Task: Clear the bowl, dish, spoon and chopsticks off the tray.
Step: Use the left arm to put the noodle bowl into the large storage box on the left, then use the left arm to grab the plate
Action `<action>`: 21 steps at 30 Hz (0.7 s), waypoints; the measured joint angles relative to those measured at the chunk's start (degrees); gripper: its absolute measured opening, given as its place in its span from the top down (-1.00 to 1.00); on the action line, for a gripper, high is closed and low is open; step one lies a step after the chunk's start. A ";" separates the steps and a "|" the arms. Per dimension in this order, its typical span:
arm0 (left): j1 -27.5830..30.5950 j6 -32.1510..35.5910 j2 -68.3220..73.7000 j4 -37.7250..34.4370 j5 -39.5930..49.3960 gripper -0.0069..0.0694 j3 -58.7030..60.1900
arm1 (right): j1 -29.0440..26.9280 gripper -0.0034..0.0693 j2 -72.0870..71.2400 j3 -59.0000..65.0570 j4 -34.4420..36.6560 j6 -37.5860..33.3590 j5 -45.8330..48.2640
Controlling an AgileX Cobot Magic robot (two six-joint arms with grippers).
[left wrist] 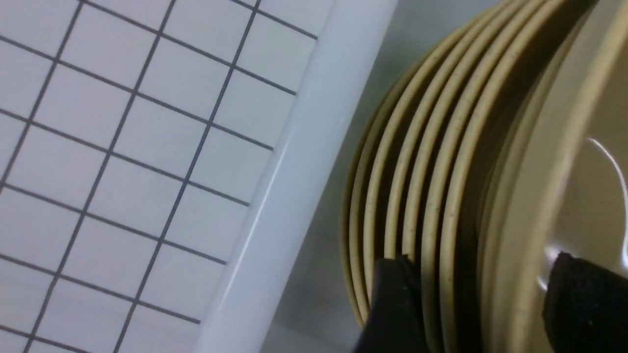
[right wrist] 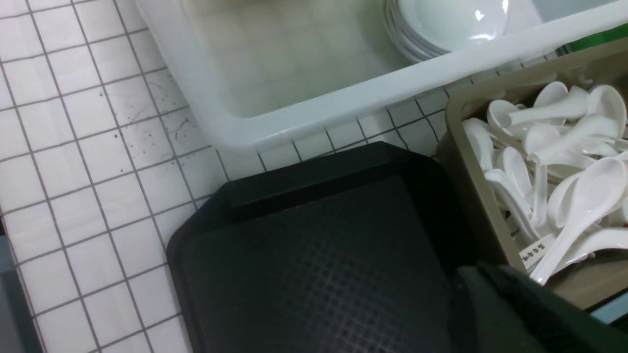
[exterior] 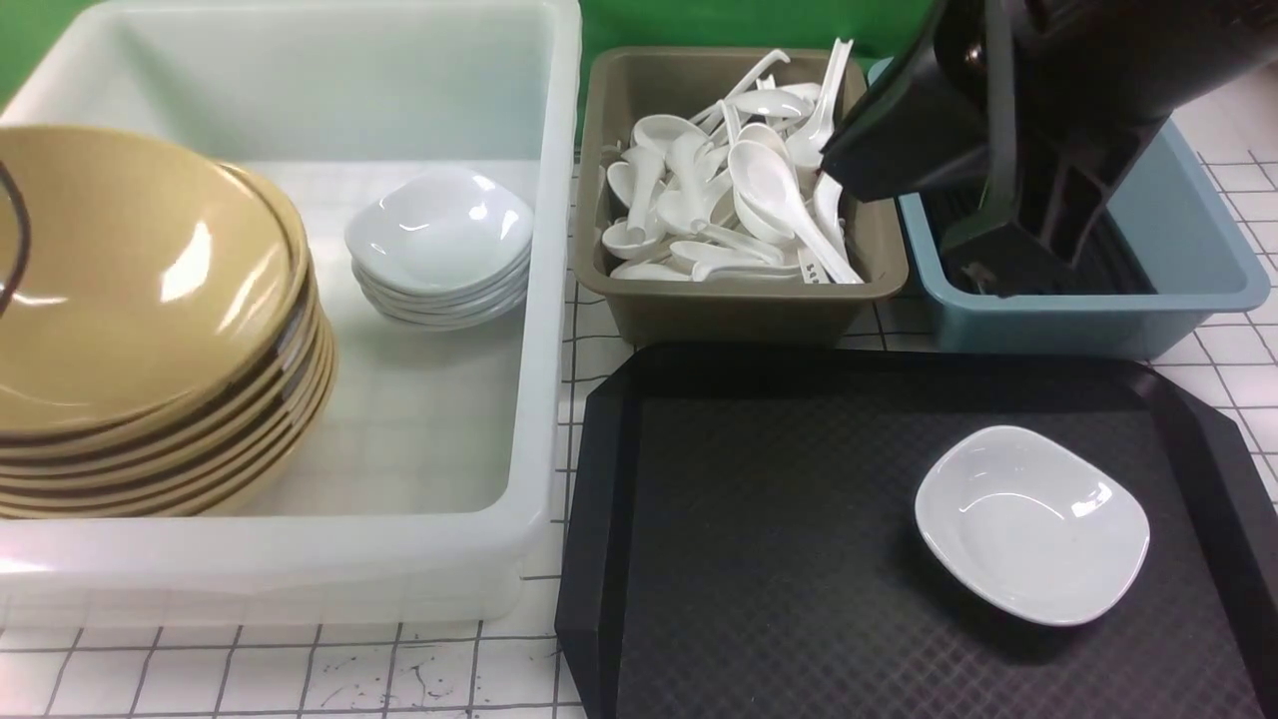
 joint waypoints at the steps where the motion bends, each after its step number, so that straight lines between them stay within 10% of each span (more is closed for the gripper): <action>1: 0.00 0.00 0.00 -0.02 0.08 -0.21 0.00 | 0.00 0.77 0.00 0.00 0.00 0.00 0.00; 9: -3.37 -0.47 -7.36 -4.82 3.25 -0.60 -7.88 | 0.00 0.77 0.00 0.00 -4.36 3.48 0.00; 21: -49.95 -1.77 -1.93 -3.97 -0.12 -0.47 -9.27 | 0.00 0.77 -4.50 15.66 -10.37 17.11 -0.46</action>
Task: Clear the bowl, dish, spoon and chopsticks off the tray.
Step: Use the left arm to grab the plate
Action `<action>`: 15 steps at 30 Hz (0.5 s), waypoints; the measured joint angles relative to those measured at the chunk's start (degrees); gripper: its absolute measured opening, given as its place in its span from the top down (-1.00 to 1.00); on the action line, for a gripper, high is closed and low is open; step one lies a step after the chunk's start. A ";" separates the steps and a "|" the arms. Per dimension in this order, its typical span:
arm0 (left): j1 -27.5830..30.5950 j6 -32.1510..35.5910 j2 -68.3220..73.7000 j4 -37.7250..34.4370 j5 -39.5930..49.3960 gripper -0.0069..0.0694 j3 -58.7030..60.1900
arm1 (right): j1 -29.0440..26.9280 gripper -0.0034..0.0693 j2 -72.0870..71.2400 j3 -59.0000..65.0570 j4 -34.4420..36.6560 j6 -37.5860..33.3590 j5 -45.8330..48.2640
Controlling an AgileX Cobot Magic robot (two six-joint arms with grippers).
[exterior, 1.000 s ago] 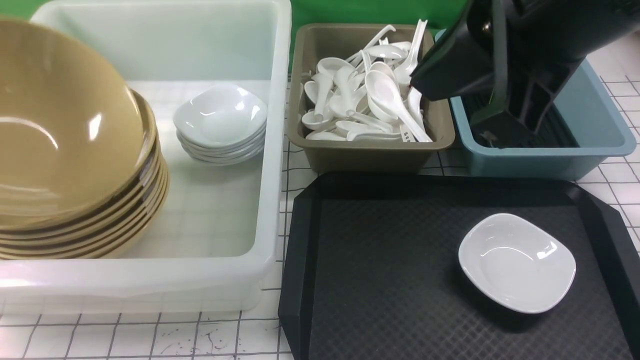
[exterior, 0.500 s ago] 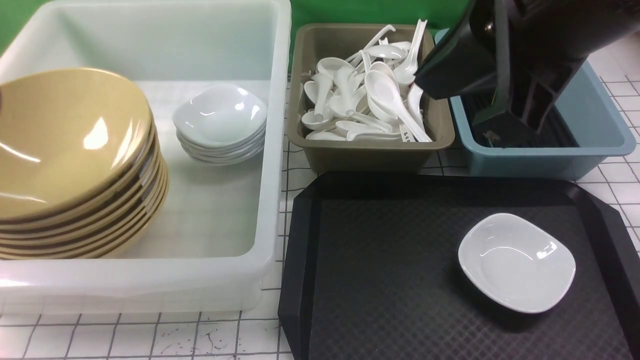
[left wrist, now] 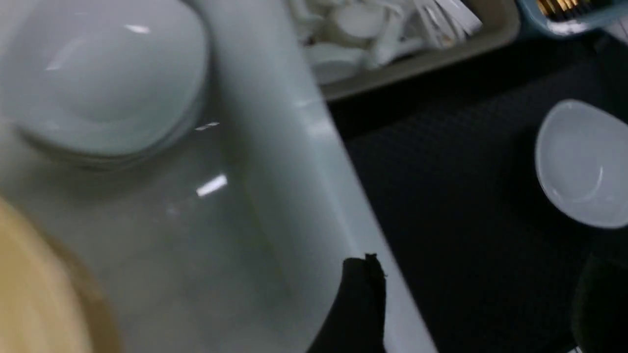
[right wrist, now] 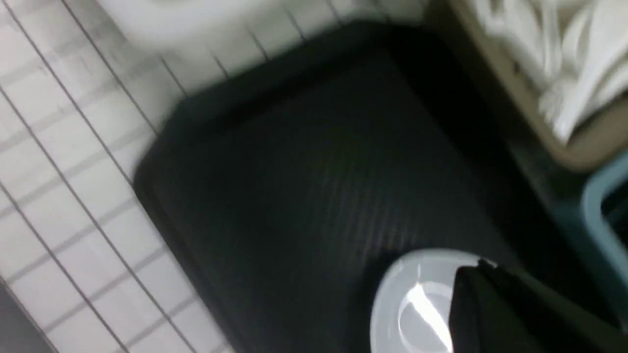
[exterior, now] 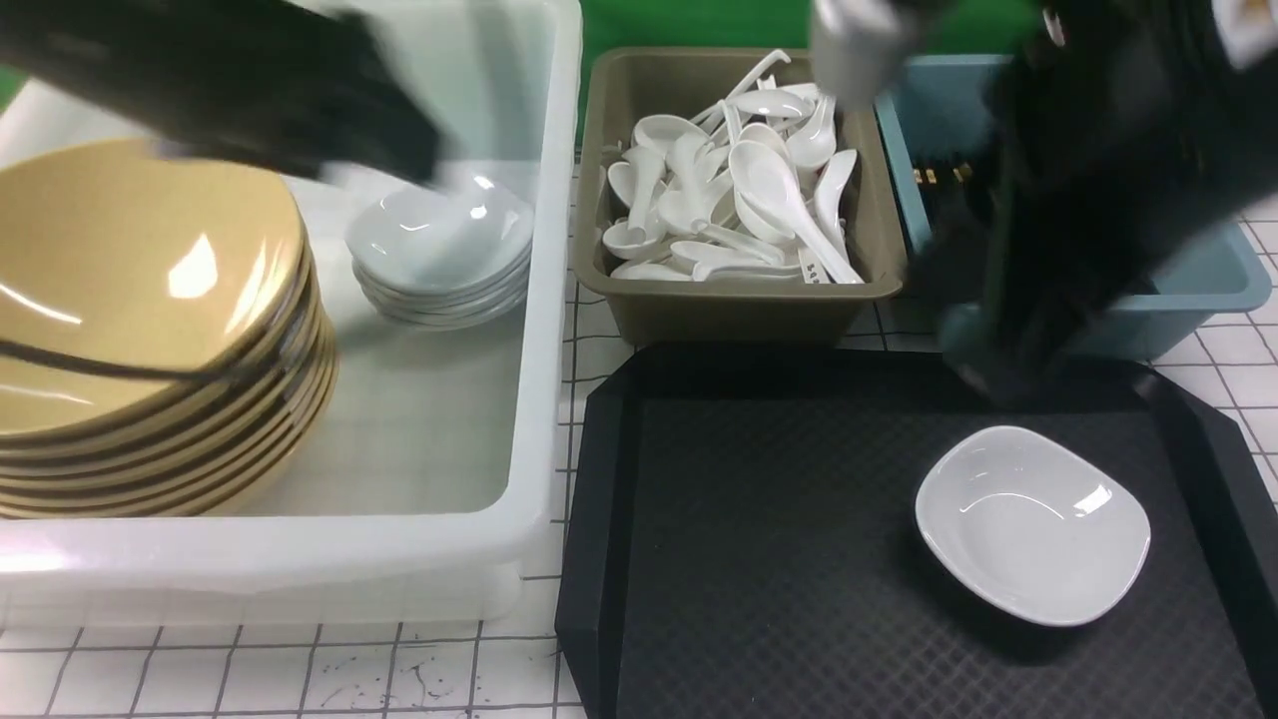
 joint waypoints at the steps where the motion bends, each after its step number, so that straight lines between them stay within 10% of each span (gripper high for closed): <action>1: -2.04 -0.27 1.19 0.50 -0.68 -0.47 0.00 | 0.00 0.77 -0.88 1.59 -0.98 1.25 0.00; 15: -27.51 -0.90 33.70 1.79 -15.52 -0.46 -10.93 | -18.06 0.77 -21.69 28.45 -6.24 9.72 -0.17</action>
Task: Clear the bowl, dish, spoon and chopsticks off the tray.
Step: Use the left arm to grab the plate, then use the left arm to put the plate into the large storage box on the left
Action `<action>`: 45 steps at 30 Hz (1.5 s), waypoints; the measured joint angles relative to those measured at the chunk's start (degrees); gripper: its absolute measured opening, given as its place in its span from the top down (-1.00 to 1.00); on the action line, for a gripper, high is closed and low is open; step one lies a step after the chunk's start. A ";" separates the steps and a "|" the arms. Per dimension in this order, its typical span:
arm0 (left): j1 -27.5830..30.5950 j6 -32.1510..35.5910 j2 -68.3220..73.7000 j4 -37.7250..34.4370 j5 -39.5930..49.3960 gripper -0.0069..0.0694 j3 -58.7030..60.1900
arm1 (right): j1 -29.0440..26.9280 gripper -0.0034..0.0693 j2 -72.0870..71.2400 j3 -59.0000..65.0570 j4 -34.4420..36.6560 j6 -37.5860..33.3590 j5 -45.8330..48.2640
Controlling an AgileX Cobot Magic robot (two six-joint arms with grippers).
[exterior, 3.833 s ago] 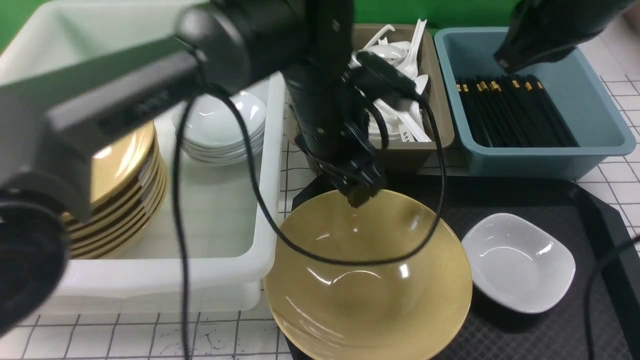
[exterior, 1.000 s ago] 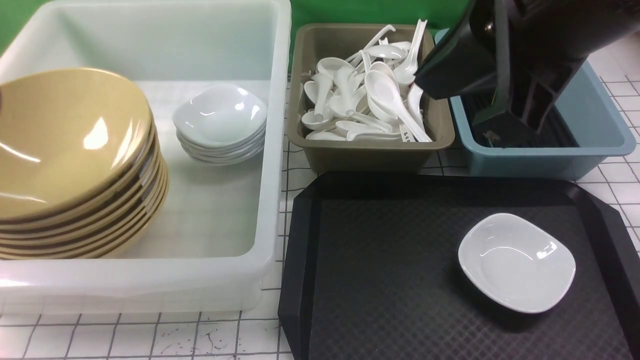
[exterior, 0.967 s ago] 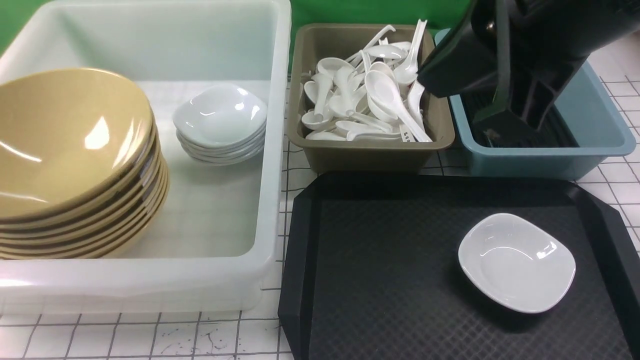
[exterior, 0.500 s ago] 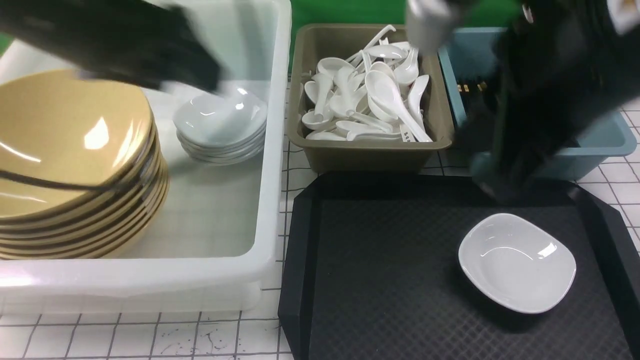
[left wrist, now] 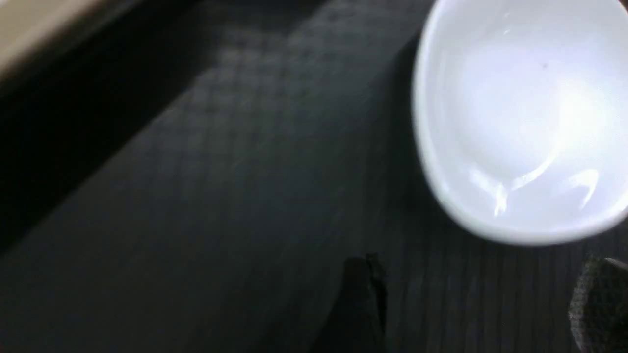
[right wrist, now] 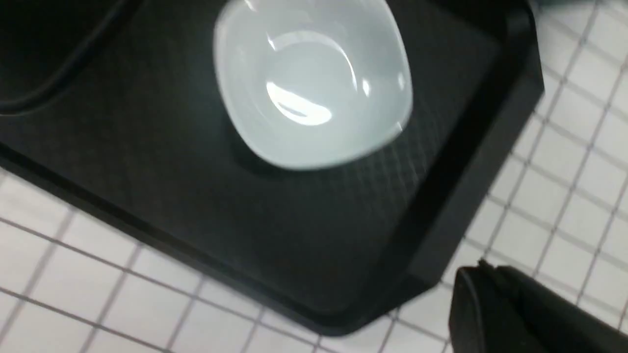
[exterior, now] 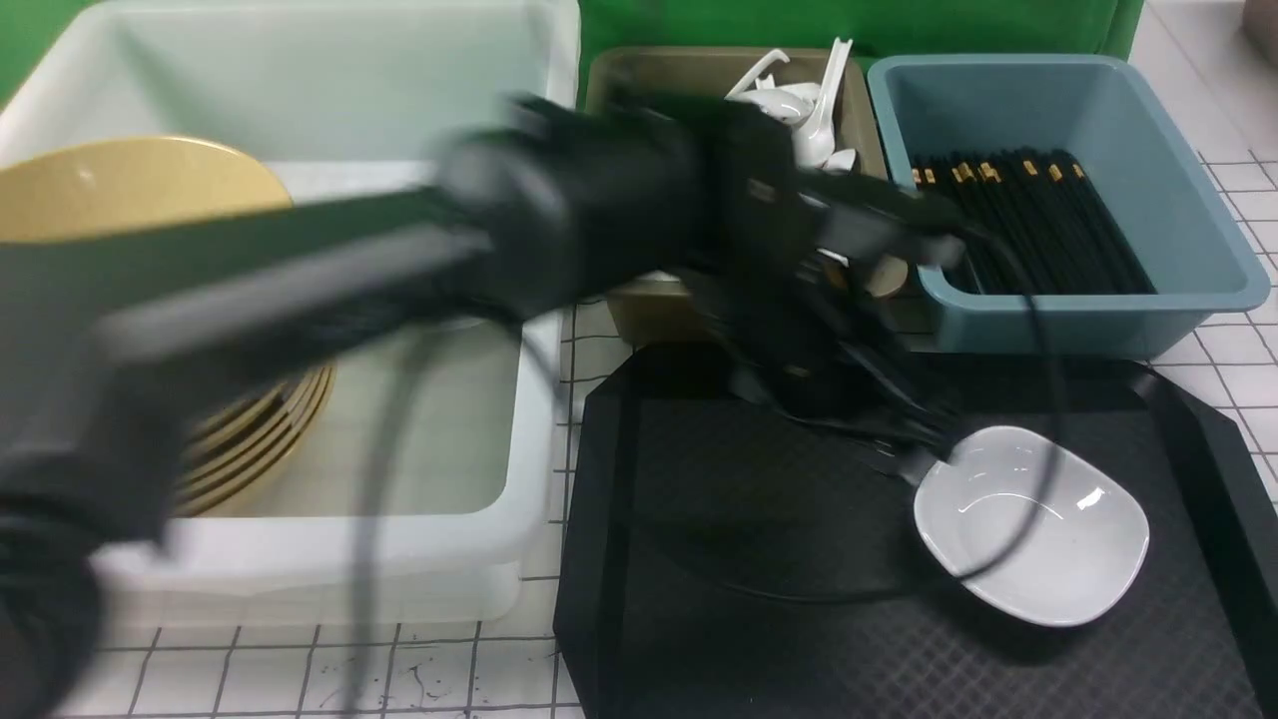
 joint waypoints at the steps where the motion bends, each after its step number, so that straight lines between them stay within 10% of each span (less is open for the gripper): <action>1: -0.84 0.00 2.90 0.00 -0.02 -0.46 -2.83 | -1.20 0.77 -0.39 1.30 0.00 -0.28 0.00; 13: -2.34 -2.27 19.80 0.63 5.04 -0.34 -20.50 | -4.20 0.77 -0.63 5.20 2.90 -3.39 -2.70; 19: -2.17 -2.40 20.62 0.96 8.21 0.56 -22.64 | -4.20 0.77 -0.63 5.20 7.08 -6.24 -7.32; 27: 1.00 0.07 14.54 6.10 17.90 0.81 -28.46 | -4.20 0.77 0.71 -1.07 15.05 -12.74 -9.42; 35: 14.72 0.69 -0.16 10.06 21.66 0.81 -30.87 | -1.22 0.77 9.40 -13.92 18.35 -16.76 -10.73; 45: 36.23 0.88 -6.02 10.76 25.10 0.81 -30.63 | 17.49 0.77 28.97 -33.15 20.64 -22.27 -10.22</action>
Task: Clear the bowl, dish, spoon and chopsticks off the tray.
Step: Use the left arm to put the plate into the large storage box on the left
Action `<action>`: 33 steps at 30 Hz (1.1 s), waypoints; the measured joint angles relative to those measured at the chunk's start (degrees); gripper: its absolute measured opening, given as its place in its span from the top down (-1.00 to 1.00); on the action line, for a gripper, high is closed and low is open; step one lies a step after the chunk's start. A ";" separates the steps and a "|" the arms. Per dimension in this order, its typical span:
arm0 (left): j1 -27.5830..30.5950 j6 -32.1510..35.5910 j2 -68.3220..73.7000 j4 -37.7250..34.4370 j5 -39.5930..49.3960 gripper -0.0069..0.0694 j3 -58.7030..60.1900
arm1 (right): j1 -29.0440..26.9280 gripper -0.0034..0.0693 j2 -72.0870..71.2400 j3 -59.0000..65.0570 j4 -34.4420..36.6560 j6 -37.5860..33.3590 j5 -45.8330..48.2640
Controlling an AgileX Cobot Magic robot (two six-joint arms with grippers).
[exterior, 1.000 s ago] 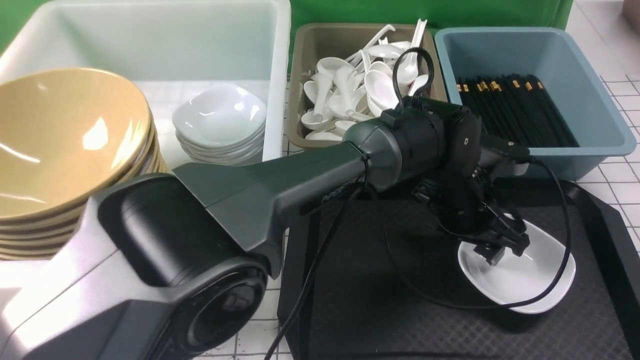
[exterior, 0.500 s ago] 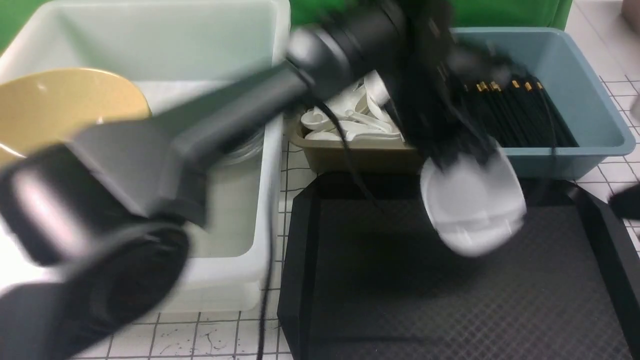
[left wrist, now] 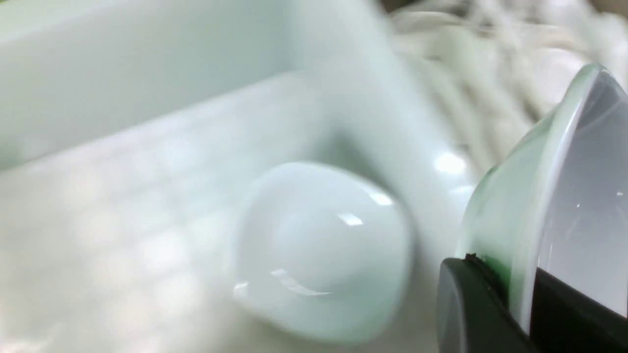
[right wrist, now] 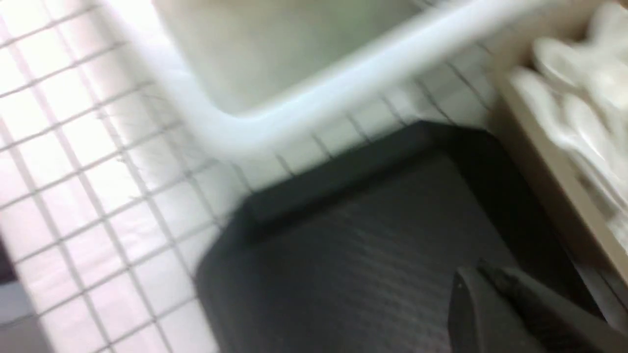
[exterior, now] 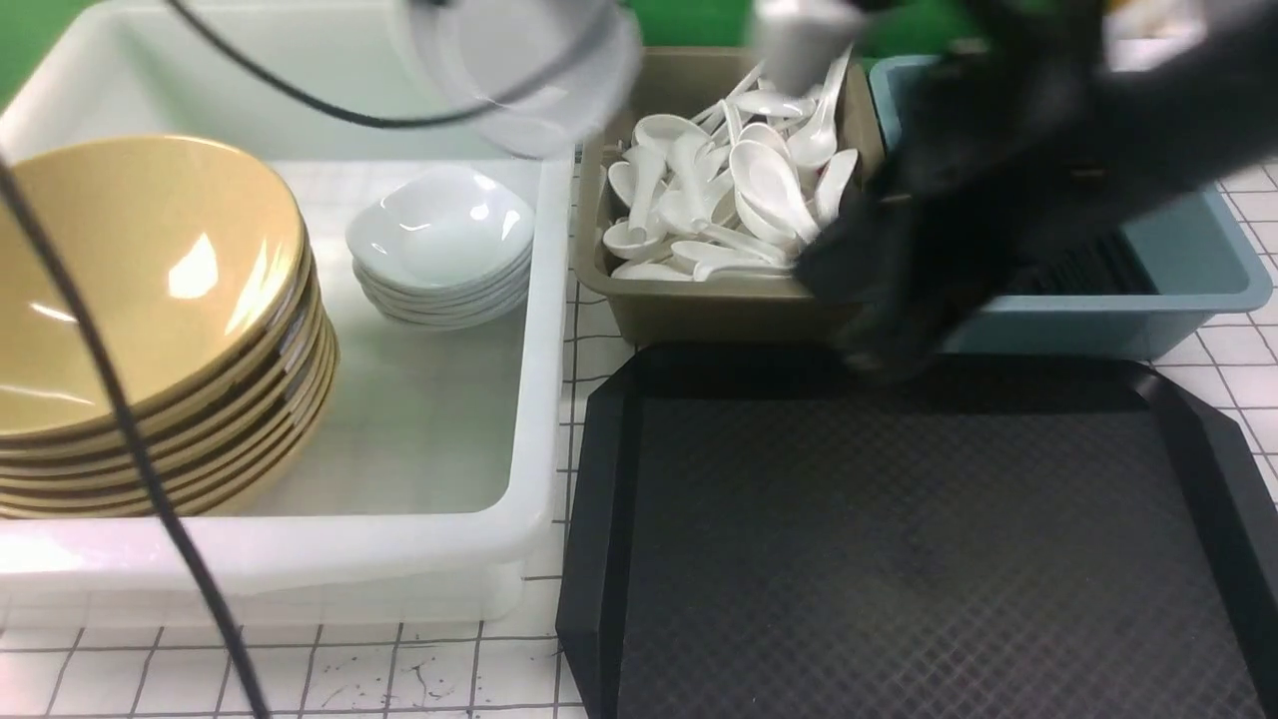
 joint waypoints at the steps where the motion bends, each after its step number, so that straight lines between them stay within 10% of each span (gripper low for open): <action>1: 0.68 0.08 0.05 0.00 0.06 0.81 0.07 | 0.17 0.77 0.26 -0.25 0.00 -0.13 0.14; 21: 6.76 9.12 16.06 -5.18 -1.36 0.78 1.56 | 1.44 0.75 4.20 -2.97 -3.59 -1.09 3.02; 33: 6.76 10.60 16.50 -0.78 -1.61 -0.17 0.36 | 1.44 0.71 4.20 -2.97 -8.91 0.15 4.49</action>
